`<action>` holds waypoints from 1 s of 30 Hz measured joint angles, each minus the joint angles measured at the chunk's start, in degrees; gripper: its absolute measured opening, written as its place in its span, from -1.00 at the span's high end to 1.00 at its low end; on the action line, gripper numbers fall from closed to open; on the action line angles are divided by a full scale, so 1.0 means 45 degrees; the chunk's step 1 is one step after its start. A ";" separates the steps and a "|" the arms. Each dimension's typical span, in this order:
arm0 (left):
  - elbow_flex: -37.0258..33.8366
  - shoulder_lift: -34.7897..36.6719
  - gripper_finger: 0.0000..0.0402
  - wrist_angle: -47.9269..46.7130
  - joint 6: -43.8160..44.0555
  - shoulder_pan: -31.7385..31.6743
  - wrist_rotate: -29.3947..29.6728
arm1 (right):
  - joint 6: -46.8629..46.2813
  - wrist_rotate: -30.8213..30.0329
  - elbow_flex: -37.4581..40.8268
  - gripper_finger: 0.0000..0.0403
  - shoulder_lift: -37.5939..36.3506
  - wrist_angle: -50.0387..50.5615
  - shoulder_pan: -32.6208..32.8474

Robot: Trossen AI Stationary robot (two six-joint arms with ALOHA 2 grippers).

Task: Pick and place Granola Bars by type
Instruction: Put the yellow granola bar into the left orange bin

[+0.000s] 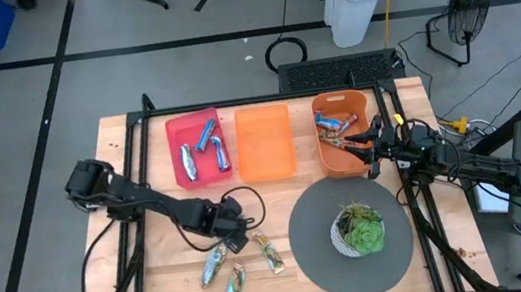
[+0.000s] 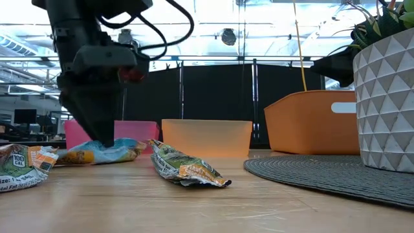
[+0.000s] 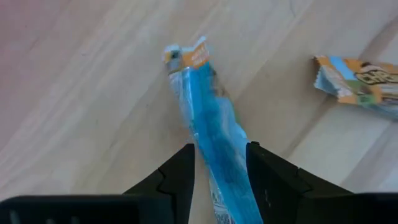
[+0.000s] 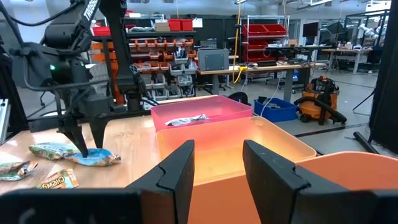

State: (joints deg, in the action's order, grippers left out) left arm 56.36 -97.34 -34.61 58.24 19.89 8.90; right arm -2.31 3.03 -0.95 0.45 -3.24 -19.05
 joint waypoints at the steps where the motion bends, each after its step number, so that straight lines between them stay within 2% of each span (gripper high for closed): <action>1: 0.0000 -0.0060 0.27 0.0012 0.0003 -0.0013 -0.0042 | 0.0000 0.0000 0.0000 0.37 0.0000 -0.0015 0.0005; 15: 0.0000 -0.0214 0.29 0.0029 0.0898 -0.0070 0.0320 | -0.0003 0.0003 0.0003 0.37 0.0000 0.0019 0.0002; 19: 0.0000 -0.0214 0.48 0.0026 0.0941 -0.0070 -0.0045 | 0.0000 0.0000 0.0005 0.37 0.0000 0.0019 0.0002; 24: 0.0000 -0.0210 0.91 0.0038 0.0739 -0.0075 -0.0161 | 0.0000 0.0000 0.0004 0.37 0.0000 0.0017 0.0004; 30: 0.0118 -0.0209 0.98 0.0081 0.0030 -0.0070 0.0257 | -0.0002 0.0000 0.0002 0.37 0.0000 0.0017 0.0003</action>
State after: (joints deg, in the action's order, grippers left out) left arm 56.89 -98.28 -34.24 58.38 19.57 10.05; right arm -2.32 3.03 -0.94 0.45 -3.17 -19.04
